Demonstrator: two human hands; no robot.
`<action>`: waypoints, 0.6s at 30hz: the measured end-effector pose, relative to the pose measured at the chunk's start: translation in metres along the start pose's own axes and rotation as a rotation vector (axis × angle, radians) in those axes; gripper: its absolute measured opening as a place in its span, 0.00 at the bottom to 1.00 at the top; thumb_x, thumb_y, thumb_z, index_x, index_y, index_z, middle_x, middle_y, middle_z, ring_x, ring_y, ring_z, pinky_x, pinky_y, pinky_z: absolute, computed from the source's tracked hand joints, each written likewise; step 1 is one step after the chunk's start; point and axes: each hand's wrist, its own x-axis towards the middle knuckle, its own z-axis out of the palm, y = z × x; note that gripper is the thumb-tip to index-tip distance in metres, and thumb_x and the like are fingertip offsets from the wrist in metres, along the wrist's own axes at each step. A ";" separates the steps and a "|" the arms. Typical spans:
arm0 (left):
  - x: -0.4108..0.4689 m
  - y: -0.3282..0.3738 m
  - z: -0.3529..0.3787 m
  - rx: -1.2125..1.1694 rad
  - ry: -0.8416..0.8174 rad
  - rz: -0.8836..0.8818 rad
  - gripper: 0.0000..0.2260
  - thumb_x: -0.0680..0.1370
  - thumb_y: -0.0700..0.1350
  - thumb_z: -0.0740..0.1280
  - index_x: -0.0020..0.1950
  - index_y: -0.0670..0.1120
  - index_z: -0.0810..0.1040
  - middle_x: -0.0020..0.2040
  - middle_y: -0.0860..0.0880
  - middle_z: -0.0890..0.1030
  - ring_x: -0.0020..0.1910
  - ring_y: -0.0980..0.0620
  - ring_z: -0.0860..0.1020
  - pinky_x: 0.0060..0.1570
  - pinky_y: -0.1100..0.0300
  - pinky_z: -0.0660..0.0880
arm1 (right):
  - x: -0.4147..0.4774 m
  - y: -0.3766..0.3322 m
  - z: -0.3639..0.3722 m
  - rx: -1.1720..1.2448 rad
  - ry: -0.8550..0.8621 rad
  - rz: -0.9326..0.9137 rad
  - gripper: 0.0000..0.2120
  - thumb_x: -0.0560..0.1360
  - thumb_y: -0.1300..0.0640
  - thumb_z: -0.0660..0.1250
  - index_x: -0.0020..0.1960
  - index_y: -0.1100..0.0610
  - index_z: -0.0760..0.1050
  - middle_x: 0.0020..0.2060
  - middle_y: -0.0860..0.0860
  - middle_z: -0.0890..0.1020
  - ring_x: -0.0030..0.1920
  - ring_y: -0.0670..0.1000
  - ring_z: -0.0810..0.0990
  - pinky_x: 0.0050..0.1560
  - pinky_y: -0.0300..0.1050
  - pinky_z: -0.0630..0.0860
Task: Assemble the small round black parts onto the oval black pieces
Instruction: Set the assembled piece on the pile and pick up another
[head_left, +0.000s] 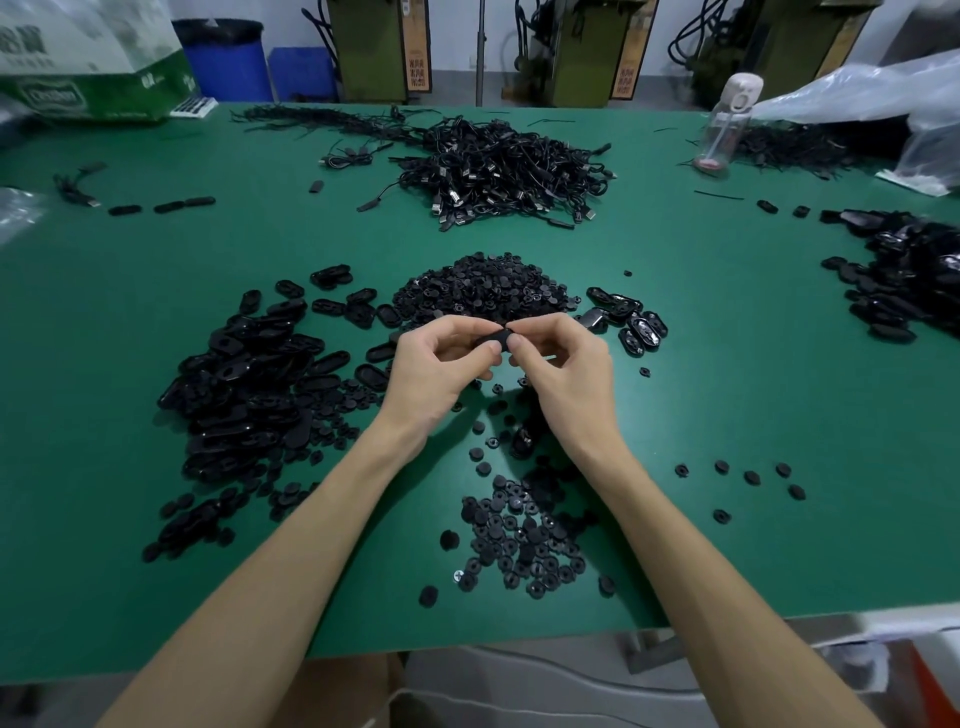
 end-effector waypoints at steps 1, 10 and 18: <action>0.000 0.000 0.000 0.003 0.000 -0.002 0.07 0.77 0.35 0.74 0.55 0.41 0.85 0.48 0.44 0.87 0.46 0.48 0.86 0.46 0.60 0.81 | 0.000 0.000 0.000 -0.003 -0.001 -0.007 0.03 0.78 0.61 0.72 0.52 0.56 0.83 0.43 0.47 0.86 0.44 0.45 0.84 0.49 0.43 0.80; 0.001 -0.001 0.000 0.043 0.018 -0.022 0.08 0.76 0.32 0.71 0.50 0.43 0.84 0.46 0.43 0.87 0.44 0.49 0.86 0.48 0.60 0.82 | -0.004 -0.004 0.001 -0.095 -0.030 -0.087 0.04 0.77 0.62 0.73 0.49 0.55 0.84 0.41 0.43 0.85 0.44 0.42 0.83 0.47 0.37 0.77; 0.001 0.000 0.000 0.092 0.012 -0.010 0.10 0.76 0.32 0.71 0.50 0.46 0.85 0.46 0.45 0.87 0.44 0.50 0.86 0.48 0.61 0.82 | -0.005 -0.003 0.004 -0.140 -0.028 -0.108 0.04 0.77 0.64 0.72 0.48 0.56 0.83 0.41 0.46 0.84 0.42 0.47 0.81 0.44 0.42 0.78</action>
